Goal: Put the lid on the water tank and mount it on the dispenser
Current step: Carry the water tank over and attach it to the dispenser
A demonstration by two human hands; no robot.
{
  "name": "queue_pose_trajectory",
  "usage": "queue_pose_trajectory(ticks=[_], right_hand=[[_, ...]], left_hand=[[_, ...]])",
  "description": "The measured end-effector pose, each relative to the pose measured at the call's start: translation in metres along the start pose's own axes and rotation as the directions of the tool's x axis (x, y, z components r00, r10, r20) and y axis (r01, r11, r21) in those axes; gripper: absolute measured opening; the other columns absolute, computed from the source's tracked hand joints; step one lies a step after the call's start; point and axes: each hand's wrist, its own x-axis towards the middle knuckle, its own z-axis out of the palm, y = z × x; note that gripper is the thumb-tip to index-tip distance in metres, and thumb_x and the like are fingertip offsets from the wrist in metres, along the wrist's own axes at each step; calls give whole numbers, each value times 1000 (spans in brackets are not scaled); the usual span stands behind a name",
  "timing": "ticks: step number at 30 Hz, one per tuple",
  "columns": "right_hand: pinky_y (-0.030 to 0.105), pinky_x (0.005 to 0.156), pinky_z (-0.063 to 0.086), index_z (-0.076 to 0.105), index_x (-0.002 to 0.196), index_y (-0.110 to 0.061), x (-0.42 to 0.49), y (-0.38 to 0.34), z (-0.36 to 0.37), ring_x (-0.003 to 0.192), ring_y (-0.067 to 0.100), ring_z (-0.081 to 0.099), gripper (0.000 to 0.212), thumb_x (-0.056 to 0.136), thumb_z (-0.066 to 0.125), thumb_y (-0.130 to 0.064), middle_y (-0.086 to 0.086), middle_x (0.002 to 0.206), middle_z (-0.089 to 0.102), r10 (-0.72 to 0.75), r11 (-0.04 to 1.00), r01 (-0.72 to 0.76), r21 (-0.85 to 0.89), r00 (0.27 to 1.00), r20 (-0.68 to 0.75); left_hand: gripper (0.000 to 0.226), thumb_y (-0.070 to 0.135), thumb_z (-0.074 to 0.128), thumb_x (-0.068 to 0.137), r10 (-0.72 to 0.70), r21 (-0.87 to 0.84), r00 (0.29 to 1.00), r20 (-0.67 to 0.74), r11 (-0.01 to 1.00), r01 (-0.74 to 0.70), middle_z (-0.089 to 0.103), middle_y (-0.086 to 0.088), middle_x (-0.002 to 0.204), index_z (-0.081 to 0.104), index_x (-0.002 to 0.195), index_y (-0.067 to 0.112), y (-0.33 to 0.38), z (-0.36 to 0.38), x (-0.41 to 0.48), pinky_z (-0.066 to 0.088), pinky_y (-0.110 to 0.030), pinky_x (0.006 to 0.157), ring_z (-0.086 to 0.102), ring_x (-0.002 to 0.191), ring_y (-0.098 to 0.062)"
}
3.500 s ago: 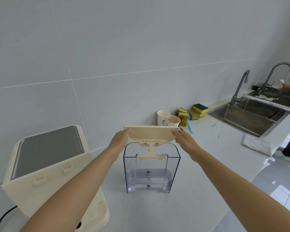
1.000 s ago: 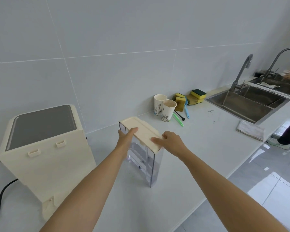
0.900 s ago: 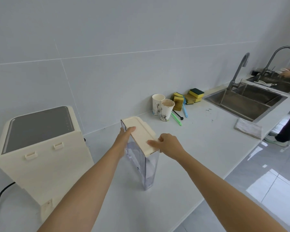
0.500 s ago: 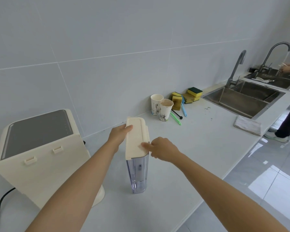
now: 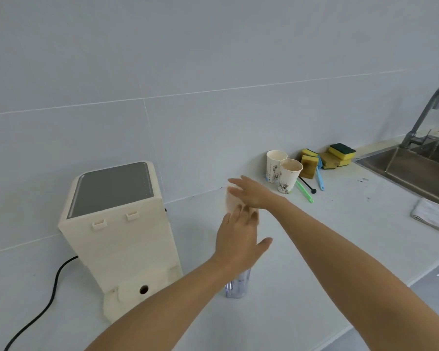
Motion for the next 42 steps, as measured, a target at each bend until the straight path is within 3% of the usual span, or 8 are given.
queue_pose_trajectory(ticks=[8,15,22,28,32,35,39,42], right_hand=[[49,114,17,46,129,-27,16,-3,11,140,27,21,42,93,27,-38,6,144,35,-21,985,25,-168,1000,23],[47,105,31,50,121,-29,14,2,6,127,26,37,40,90,28,-42,3,127,47,4,961,-4,-278,1000,1],[48,98,40,50,115,-23,2,25,0,116,31,47,40,87,32,-45,8,121,49,45,942,-68,-330,996,-76],[46,96,42,38,131,-19,-26,43,-6,121,36,37,39,93,31,-23,10,139,38,12,896,-17,-443,1000,-14],[38,100,33,24,140,-12,-46,54,-2,121,34,39,51,91,32,-4,15,147,26,-79,824,30,-566,995,-62],[36,102,31,26,138,-6,-67,50,1,126,29,37,51,89,37,-2,19,148,25,-108,888,57,-456,990,-87],[35,77,50,46,115,-10,-74,59,11,79,32,63,60,61,72,-2,23,118,60,-116,926,63,-373,986,-122],[35,102,30,32,138,-17,-81,62,15,130,33,33,48,92,42,-23,16,148,28,-7,995,-11,-103,986,-168]], left_hand=[[58,51,75,52,4,154,999,-53,988,4,75,3,88,70,97,15,-4,16,-1,55,-18,69,69,87,-14],[56,47,75,52,97,190,992,-78,979,-80,76,2,95,70,97,15,-16,17,-2,56,-19,72,70,90,-12],[55,38,32,69,233,236,972,19,944,-231,76,4,100,72,98,14,-39,9,-8,57,-22,73,70,93,-8],[53,23,38,95,250,226,964,88,938,-264,24,-10,153,24,142,5,-61,-1,-9,19,-30,117,25,141,-19],[45,36,49,74,241,287,966,92,923,-258,73,-5,108,69,105,10,-85,-4,-9,56,-28,78,69,99,-14],[50,31,60,69,235,248,970,59,938,-242,70,-11,114,65,111,5,-94,-8,-9,55,-37,82,67,104,-23],[53,22,55,87,222,115,975,28,968,-224,43,-18,142,42,133,1,-96,-7,-10,33,-44,109,41,132,-32],[57,27,45,94,74,-36,991,110,997,-70,13,-6,156,20,144,14,-94,-8,-12,12,-32,118,13,144,-19]])
